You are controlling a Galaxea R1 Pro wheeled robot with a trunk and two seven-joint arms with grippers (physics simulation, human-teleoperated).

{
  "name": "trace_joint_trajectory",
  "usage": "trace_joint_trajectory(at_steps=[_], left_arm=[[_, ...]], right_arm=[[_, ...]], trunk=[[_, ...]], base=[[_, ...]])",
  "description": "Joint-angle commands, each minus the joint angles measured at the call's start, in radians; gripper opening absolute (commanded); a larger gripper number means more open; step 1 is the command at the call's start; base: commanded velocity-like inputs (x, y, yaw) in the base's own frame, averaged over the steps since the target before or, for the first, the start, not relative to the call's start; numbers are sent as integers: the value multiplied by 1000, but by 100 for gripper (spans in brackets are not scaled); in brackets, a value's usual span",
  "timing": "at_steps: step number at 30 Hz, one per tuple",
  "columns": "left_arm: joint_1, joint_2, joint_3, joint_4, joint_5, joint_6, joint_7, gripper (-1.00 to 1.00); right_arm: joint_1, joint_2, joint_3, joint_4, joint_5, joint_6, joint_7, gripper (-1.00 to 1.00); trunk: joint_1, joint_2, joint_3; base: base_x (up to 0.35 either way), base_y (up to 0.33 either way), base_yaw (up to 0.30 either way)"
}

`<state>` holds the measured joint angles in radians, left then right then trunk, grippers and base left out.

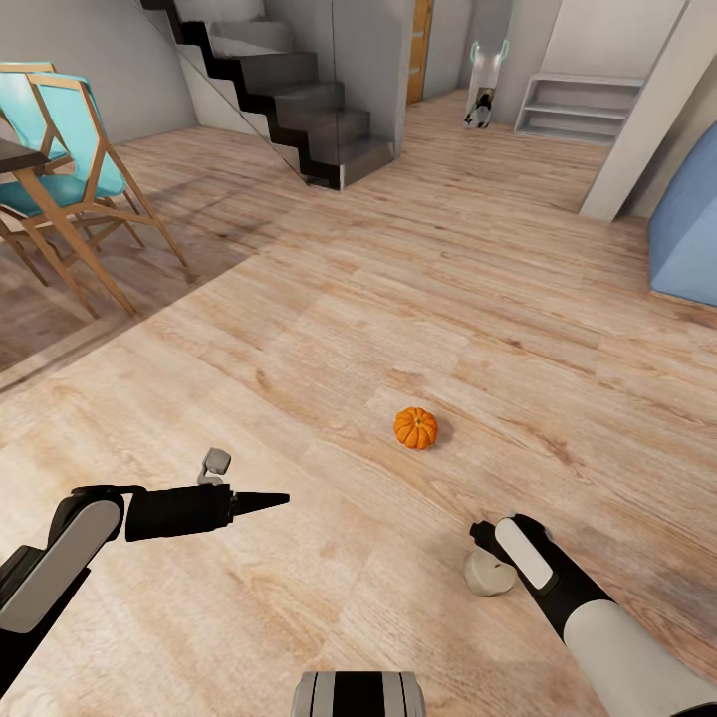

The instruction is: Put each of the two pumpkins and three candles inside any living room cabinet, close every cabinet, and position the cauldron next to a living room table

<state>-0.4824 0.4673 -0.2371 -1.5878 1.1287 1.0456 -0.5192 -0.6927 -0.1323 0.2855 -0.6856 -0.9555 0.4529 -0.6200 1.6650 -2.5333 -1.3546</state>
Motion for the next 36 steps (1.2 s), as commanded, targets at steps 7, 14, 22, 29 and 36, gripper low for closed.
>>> trace_joint_trajectory(at_steps=[7,14,22,29,36], left_arm=[[-1,1,-1,0,-5,2,-6,100],[-1,1,-1,0,-5,2,-7,100],[-1,1,-1,0,-4,2,-7,100],[-1,1,-1,0,-4,2,-7,100],[-1,1,-1,0,-4,2,-7,100]], right_arm=[[-1,-1,6,-2,-6,3,-7,100],[-1,-1,7,-2,-6,3,-7,100],[-8,-2,6,34,-6,1,-7,100],[-33,-1,7,86,-6,-3,-7,100],[-37,-1,7,94,-6,-3,-7,100]], trunk=[[0,0,-1],[0,0,-1],[3,-2,-32],[4,-3,-39],[4,-3,-39]], base=[[78,19,0],[22,6,0],[2,1,0],[0,0,0],[0,0,0]])
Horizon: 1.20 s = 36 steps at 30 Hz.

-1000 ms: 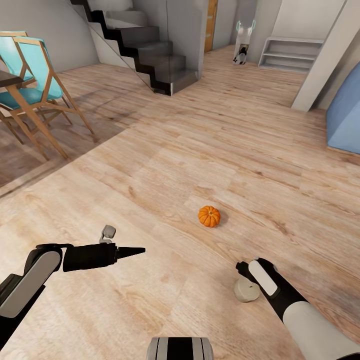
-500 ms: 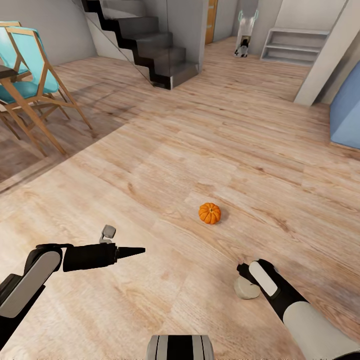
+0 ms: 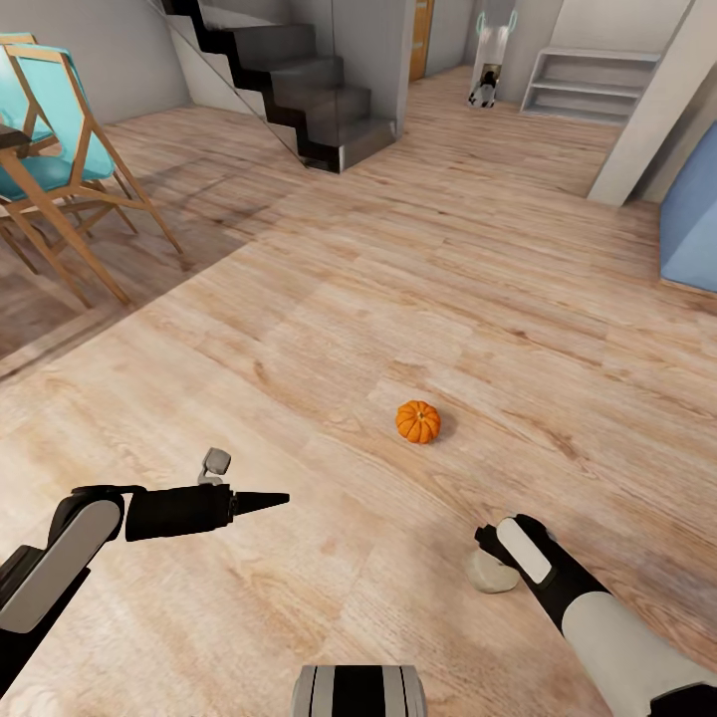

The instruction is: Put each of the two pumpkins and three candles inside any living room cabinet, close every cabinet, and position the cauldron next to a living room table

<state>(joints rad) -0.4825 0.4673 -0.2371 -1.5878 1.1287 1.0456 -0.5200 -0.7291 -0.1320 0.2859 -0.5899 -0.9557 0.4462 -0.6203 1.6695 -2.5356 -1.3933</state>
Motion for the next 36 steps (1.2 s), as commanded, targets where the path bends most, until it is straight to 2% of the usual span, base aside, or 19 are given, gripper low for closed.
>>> trace_joint_trajectory(at_steps=[1,8,11,26,31,36], left_arm=[[-1,1,-1,0,-4,2,-6,100],[-1,1,-1,0,-4,2,-6,100],[-1,1,-1,0,-4,2,-6,100],[-1,1,-1,-1,-4,2,-6,100],[-1,1,-1,-1,-4,2,-6,100],[-1,1,-1,-1,-4,2,-6,100]], right_arm=[[-1,-1,7,-1,-6,3,-7,100],[-1,1,7,0,-6,3,-7,100],[-1,1,8,0,-6,3,-6,100],[-1,8,11,1,-6,2,-5,100],[-2,2,12,28,-5,-12,43,100],[-2,0,12,41,-5,-42,61,100]], trunk=[[0,0,-1],[0,0,-1],[1,-1,-12],[1,-1,-12],[2,-1,-20],[3,-2,-24]], base=[[0,0,0],[0,0,0],[0,0,0],[0,0,0],[0,0,0],[0,0,0]])
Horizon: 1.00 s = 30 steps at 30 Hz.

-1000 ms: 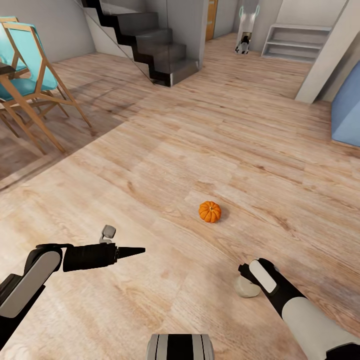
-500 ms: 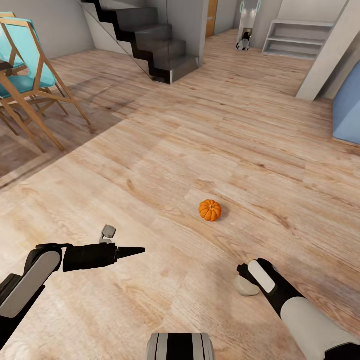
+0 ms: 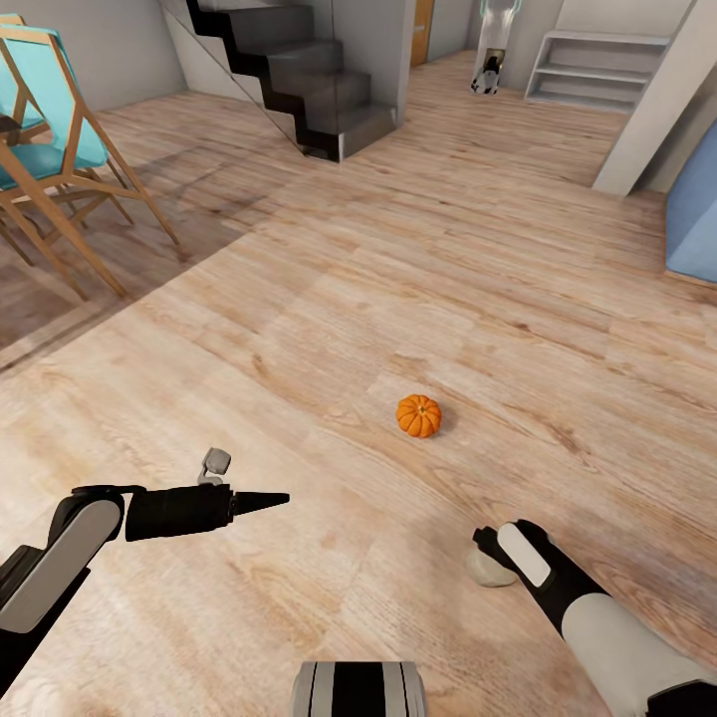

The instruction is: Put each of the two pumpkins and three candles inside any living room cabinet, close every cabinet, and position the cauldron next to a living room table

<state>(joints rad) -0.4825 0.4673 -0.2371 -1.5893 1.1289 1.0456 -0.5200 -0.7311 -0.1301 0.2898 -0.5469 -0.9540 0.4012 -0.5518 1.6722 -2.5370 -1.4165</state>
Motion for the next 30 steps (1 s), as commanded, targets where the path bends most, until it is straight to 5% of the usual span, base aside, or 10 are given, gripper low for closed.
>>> trace_joint_trajectory(at_steps=[1,12,30], left_arm=[[-1,1,-1,0,-4,2,-6,100],[0,1,-1,0,-4,2,-6,100],[0,1,-1,-1,-3,2,-6,100]], right_arm=[[-1,-2,8,-1,-6,2,-6,100],[-1,6,7,2,44,-7,-2,100],[-1,9,8,2,49,-10,13,100]], trunk=[[0,0,-1],[0,0,-1],[2,-1,-16]], base=[[0,0,0],[0,0,0],[0,0,0]])
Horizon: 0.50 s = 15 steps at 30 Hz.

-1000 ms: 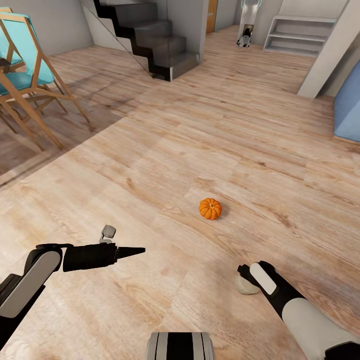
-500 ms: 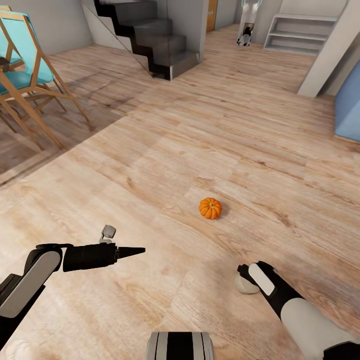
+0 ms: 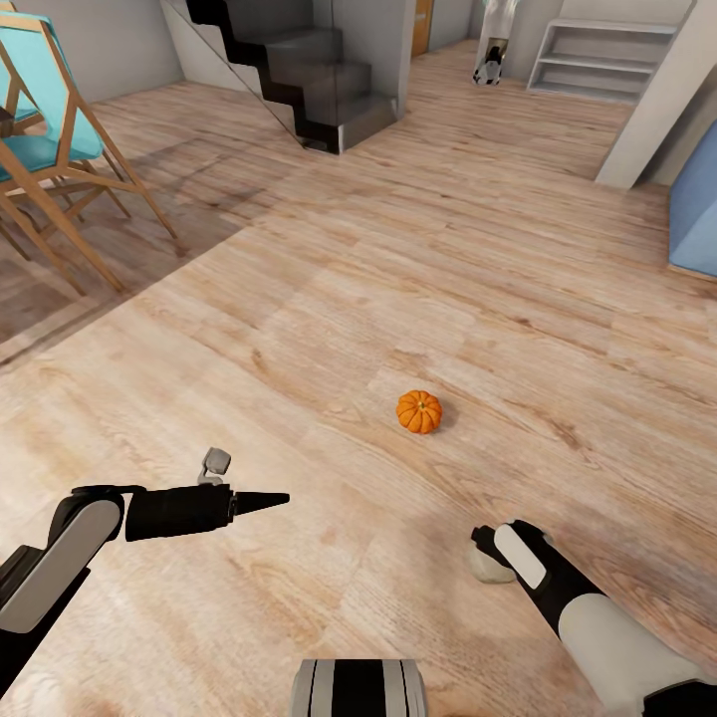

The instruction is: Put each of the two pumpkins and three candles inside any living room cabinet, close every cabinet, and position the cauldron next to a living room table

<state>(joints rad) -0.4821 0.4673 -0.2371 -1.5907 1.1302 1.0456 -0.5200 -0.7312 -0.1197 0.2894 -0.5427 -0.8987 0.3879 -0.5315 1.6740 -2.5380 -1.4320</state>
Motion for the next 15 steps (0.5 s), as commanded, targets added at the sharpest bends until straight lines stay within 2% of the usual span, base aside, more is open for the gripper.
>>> trace_joint_trajectory(at_steps=[1,15], left_arm=[[-1,1,-1,0,-4,2,-6,100],[-1,1,-1,0,-4,2,-6,100]], right_arm=[[-1,-2,8,-2,-6,3,-5,100],[-1,-3,7,10,-5,3,4,100]], trunk=[[0,0,-1],[0,0,-1]], base=[[0,0,0],[0,0,0]])
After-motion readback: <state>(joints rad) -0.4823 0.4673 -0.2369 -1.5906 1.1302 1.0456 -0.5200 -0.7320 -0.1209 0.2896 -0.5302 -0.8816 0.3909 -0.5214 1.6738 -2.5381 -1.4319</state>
